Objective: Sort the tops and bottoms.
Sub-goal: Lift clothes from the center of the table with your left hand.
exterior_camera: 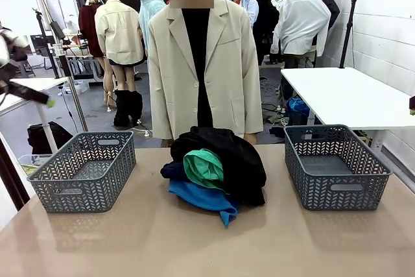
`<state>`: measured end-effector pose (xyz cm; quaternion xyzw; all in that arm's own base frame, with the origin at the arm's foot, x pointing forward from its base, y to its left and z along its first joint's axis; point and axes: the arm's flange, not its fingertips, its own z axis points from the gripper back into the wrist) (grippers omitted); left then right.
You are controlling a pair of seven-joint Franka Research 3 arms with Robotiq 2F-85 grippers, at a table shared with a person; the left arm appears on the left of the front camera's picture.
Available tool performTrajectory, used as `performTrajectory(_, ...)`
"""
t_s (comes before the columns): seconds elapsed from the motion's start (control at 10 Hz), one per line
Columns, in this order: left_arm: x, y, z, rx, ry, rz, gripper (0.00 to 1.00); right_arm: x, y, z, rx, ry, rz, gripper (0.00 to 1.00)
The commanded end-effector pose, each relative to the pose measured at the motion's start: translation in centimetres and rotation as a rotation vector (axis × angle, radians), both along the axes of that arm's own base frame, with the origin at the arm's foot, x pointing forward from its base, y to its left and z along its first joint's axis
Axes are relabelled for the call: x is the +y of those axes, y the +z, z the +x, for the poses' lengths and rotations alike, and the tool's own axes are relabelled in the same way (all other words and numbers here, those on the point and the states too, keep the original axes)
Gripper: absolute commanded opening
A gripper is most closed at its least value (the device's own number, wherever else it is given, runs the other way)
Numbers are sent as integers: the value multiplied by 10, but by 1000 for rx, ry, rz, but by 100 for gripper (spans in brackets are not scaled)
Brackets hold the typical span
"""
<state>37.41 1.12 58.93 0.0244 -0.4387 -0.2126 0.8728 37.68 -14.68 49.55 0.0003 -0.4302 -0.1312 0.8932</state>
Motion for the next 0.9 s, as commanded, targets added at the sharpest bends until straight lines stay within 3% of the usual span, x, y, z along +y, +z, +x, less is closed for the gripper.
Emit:
performTrajectory(0.0,-58,13,24,13,-182,38,100,0,0,-1,7,-3,10,100)
performTrajectory(0.2,-133,20,39,0,-231,86,100,0,0,-1,7,-3,10,100)
performTrajectory(0.3,-163,15,56,43,-237,108,100,0,0,-1,7,-3,10,100)
performTrajectory(0.4,-127,19,15,-1,-246,69,100,0,0,-1,7,-3,10,100)
performTrajectory(0.8,-144,18,26,8,-245,78,100,0,0,-1,7,-3,10,100)
